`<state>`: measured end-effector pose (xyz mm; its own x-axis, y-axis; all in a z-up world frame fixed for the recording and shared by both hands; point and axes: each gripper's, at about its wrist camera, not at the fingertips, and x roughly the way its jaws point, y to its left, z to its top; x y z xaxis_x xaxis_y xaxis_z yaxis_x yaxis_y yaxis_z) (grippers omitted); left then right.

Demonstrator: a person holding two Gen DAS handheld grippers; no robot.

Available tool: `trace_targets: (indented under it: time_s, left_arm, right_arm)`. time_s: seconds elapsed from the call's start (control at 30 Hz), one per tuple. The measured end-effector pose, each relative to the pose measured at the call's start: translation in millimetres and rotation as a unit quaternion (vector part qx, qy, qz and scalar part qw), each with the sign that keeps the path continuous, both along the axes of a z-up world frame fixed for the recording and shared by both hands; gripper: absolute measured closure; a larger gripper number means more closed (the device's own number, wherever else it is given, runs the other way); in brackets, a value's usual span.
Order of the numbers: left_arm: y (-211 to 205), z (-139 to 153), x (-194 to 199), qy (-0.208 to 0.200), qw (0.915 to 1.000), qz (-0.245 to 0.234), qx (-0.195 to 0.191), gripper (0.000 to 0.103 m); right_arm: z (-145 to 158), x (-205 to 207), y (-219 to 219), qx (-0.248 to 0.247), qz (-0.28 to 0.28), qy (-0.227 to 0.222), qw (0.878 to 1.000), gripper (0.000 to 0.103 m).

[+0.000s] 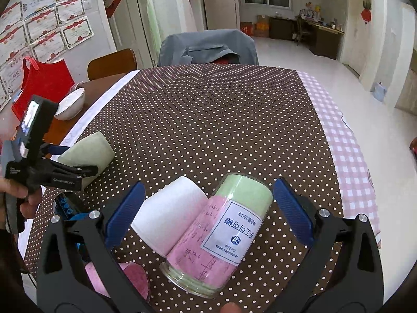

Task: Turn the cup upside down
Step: 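Move the left tool down onto the pale green cup and close it, then lift the pale green cup with the left tool and rotate it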

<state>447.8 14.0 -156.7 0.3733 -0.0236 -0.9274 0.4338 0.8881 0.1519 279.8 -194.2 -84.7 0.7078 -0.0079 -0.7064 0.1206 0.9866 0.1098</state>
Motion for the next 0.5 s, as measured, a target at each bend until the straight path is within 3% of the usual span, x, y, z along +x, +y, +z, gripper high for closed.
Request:
trace_targets:
  time_s: [0.03,0.1,0.23,0.5]
  left_arm:
    - [-0.8,-1.5,2.2,0.002,1.0000,-0.001,0.000,0.006]
    - [1.0,-6.7,6.5,0.011,0.9999,0.006,-0.005,0.017]
    - [9.1,-4.4,11.4,0.021,0.9990,0.017,-0.034,0.019]
    - [18.4,10.7,7.9,0.002,0.9987,0.032,-0.038,0.022]
  right_arm:
    - [-0.1,-0.1,-0.3,0.001,0.000,0.000,1.000,0.006]
    - [-0.7,-0.3,-1.2,0.001,-0.001,0.000,1.000,0.006]
    - [-1.0,-3.1,-3.2,0.005,-0.002,-0.001,1.000,0.006]
    - [4.9,-12.2,-5.1,0.008,-0.006,-0.011,1.000,0.006]
